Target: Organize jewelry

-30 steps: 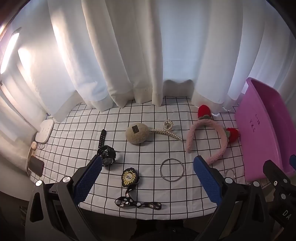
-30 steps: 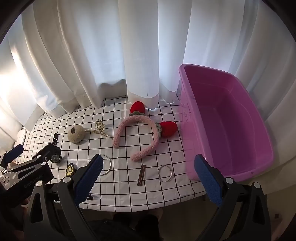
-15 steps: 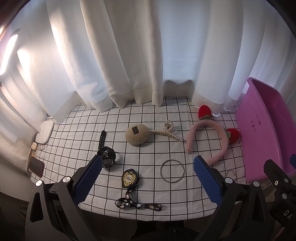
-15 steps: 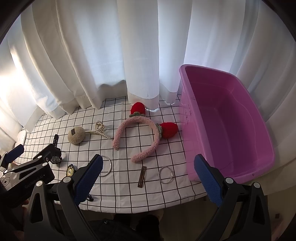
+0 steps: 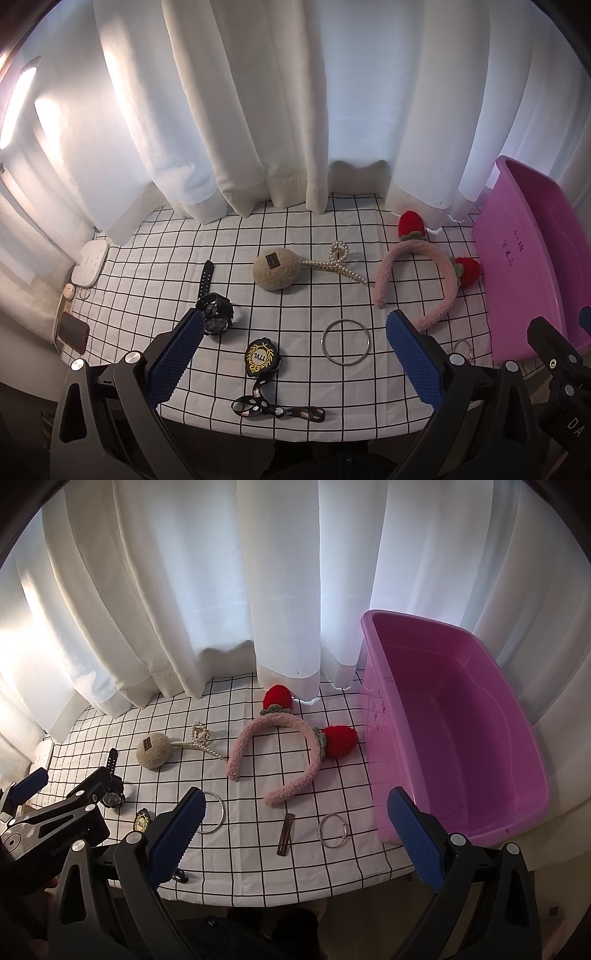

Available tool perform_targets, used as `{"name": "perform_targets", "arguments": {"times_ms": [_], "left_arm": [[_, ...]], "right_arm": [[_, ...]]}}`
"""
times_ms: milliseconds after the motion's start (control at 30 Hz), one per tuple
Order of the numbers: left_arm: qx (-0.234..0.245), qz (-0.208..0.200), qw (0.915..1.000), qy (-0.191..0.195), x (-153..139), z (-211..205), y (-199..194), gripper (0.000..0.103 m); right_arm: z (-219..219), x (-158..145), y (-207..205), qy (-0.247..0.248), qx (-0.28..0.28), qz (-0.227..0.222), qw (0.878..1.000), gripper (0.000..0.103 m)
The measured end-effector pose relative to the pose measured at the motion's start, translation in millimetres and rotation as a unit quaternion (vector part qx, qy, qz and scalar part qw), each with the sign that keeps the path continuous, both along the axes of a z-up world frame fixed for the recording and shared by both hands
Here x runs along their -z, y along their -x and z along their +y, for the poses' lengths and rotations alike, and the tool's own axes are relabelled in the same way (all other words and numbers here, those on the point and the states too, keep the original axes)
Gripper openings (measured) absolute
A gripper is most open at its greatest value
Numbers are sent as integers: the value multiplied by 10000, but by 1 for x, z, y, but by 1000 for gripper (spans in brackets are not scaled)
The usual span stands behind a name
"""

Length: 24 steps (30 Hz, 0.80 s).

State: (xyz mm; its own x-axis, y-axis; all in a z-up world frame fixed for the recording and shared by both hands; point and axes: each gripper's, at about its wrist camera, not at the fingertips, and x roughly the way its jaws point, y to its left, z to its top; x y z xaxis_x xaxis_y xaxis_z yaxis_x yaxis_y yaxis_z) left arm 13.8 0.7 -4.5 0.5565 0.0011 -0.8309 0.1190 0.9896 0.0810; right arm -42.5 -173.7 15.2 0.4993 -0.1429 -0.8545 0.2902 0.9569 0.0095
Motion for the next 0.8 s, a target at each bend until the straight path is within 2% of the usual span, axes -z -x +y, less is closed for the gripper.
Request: {"name": "perform_targets", "arguments": {"times_ms": [500,667,800], "left_arm": [[-97,39,9999,4,6,11,6,97],[-249,125,9996,-24,11,17,1,97],[-422,272,9987,-12,21,29,3,97]], "right_arm": [[8,3,-4,-21,-92,48,9999,94],[11,8,-1,-289,-226,38,9993,94],[16,19,-4,-364,-341,196,9986,94]]}}
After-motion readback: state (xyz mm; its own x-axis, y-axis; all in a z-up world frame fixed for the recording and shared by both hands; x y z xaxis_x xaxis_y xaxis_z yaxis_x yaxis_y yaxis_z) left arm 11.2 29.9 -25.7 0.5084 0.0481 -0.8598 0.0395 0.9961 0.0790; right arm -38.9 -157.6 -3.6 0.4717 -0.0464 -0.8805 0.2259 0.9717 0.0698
